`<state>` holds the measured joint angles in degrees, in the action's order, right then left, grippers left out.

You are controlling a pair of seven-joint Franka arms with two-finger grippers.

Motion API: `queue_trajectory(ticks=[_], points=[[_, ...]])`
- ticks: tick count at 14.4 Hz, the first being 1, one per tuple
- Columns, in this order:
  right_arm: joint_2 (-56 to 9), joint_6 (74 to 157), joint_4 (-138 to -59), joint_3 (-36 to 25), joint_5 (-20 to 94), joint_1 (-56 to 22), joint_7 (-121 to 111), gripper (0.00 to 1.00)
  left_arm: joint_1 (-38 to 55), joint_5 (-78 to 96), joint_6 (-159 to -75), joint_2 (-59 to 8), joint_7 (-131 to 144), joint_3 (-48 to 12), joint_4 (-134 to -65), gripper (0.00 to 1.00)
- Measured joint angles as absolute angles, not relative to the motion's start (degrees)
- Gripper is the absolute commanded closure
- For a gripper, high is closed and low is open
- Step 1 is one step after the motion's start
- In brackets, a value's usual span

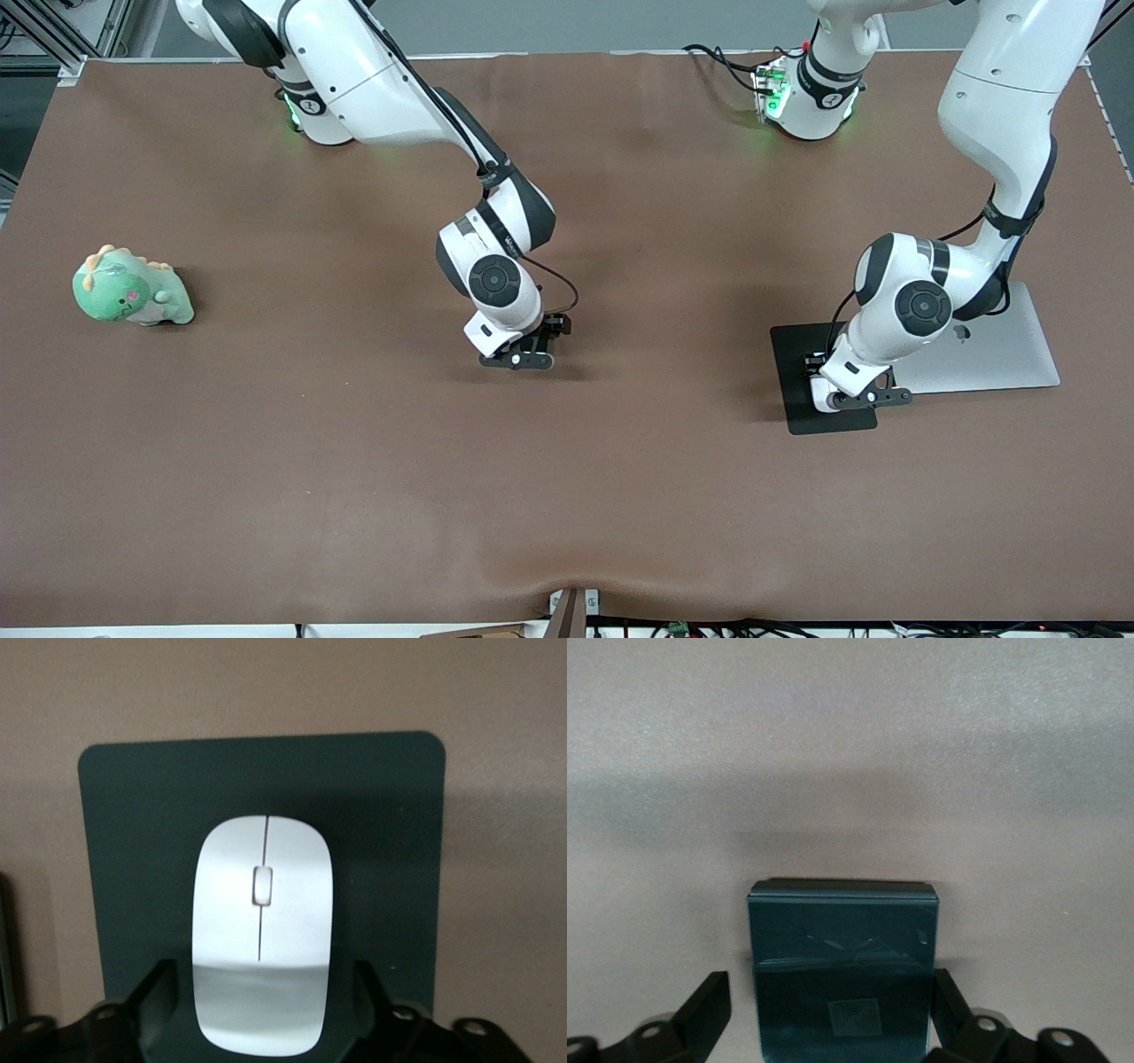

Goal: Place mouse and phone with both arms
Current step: 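Lower the mouse onto the pad and open the left gripper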

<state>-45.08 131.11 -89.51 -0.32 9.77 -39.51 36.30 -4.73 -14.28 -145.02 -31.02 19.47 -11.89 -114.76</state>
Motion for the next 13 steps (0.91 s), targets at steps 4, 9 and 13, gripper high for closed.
queue_trajectory(ticks=[4, 9, 13], points=[[-45.07, 130.98, -89.24, -0.41, 6.72, -39.52, 36.28, 1.00, -4.72, -14.28, -144.39, -29.47, 19.50, -12.24, -111.75, 0.00], [-44.90, 126.48, -86.49, -1.51, 5.99, -38.59, 36.40, 1.00, -4.79, -13.75, -123.42, -21.74, 16.42, -12.66, -99.94, 0.00], [-43.22, 122.89, -85.03, -1.78, 5.99, -34.46, 36.42, 1.00, -4.94, -7.02, -104.06, -18.85, 12.38, -12.67, -83.83, 0.00]])
